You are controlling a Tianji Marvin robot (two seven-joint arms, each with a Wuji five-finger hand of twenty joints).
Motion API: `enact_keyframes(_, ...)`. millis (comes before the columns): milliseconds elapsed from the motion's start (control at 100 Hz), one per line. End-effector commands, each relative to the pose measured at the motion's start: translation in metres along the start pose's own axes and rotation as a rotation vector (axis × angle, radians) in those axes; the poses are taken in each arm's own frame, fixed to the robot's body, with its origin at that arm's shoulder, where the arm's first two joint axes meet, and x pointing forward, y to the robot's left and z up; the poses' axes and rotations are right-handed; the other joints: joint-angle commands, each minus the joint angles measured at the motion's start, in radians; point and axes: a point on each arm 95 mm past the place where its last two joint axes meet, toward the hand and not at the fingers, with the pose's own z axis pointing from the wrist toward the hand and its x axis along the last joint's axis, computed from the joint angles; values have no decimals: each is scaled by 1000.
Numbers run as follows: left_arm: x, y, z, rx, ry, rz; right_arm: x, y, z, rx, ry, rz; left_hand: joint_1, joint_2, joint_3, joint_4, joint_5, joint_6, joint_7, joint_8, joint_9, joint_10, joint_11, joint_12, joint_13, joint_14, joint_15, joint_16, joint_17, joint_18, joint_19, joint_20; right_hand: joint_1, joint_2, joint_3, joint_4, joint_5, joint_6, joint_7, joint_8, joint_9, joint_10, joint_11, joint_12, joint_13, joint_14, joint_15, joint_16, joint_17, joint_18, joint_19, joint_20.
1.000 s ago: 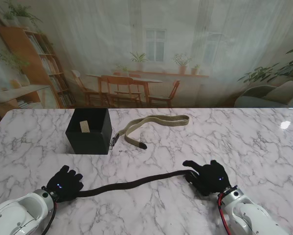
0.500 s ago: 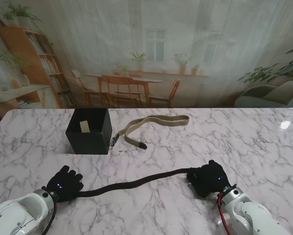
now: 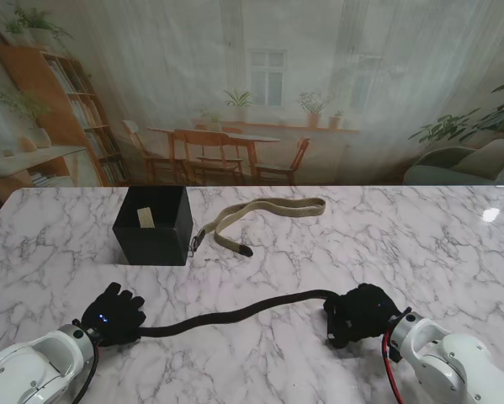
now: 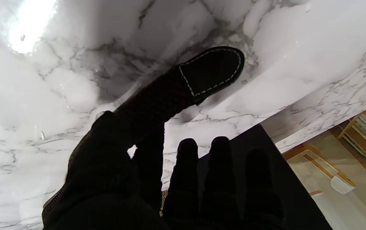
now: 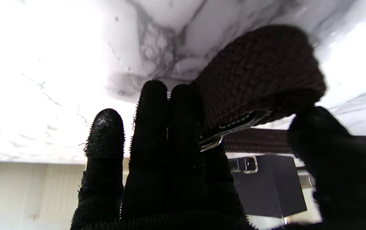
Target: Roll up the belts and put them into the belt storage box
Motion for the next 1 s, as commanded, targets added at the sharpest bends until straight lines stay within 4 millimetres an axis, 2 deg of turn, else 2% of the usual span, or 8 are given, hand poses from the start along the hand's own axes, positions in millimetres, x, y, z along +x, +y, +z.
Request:
enact_keyframes(0,-1,-2,1,1,1,3,2,-4,-4,16,4,1,-7,35,-18,1,-25,0,-44,-14,6,24,-25,-16,1,21,-12,-14,-18,30,-25,-7,-18,-50,64,37,-13,180,35,37,-74,-86,-83,-24,-43,-77,-52,-36,-23,-23,-25,-29)
enact_keyframes(300,-4,-23,3,79,19,-22,2,-2,-10,56,-9,33,-84,142,-39,3,-131,20,-305,-102,-20,34,-60,-48,-7,39,-28,-38,-17,34,-28,-4,-19,-64,193,72,-136,215,-31,42,-184,-54,-182,-64,-131,-68,-83,-81,-73,-14,-57,-74)
enact_keyframes(400,-3,-31,4,106,34,-26,2,-1,-12,73,-12,39,-89,147,-41,3,-131,19,-330,-126,-15,33,-61,-51,-6,37,-28,-41,-17,36,-37,-8,0,-99,331,106,-155,224,-52,53,-193,-42,-222,-82,-149,-68,-91,-91,-88,-19,-62,-82)
enact_keyframes(580,-1,-36,4,128,49,-30,1,-1,-12,84,-19,12,-93,148,-41,3,-120,17,-338,-131,-12,33,-62,-51,-3,35,-29,-43,-19,41,-43,-12,110,-177,576,221,-159,208,-41,79,-166,-76,-252,-98,-140,-91,-85,-97,-70,-47,-58,-94)
enact_keyframes(650,-1,-35,4,127,48,-30,0,-3,-11,78,-26,-29,-93,146,-41,3,-114,17,-337,-131,-10,31,-63,-51,-3,35,-29,-43,-18,41,-45,-12,189,-210,572,174,-141,175,-1,100,-133,-111,-238,-91,-115,-102,-68,-94,-46,-61,-44,-99)
enact_keyframes(740,-1,-34,2,133,45,-34,1,-4,-9,49,-37,-79,-91,143,-41,3,-100,16,-328,-125,-6,31,-62,-51,2,35,-28,-43,-17,43,-45,-12,192,-170,393,71,-82,112,68,115,-79,-130,-163,-56,-64,-97,-34,-76,-10,-63,-14,-94)
enact_keyframes(800,-2,-34,1,145,45,-44,1,-6,-7,17,-49,-96,-90,142,-40,3,-95,14,-322,-117,-4,32,-63,-51,1,36,-29,-44,-16,45,-45,-12,217,-165,355,54,-32,75,104,112,-51,-114,-91,-25,-14,-77,2,-50,34,-50,13,-85)
enact_keyframes(990,-3,-48,2,192,63,-42,2,-8,-1,-53,-70,-90,-89,140,-40,2,-83,15,-310,-95,-5,31,-66,-51,1,34,-29,-44,-14,49,-49,-13,290,-182,267,-78,65,-2,161,97,7,-61,79,80,79,-17,95,53,77,-23,41,-56)
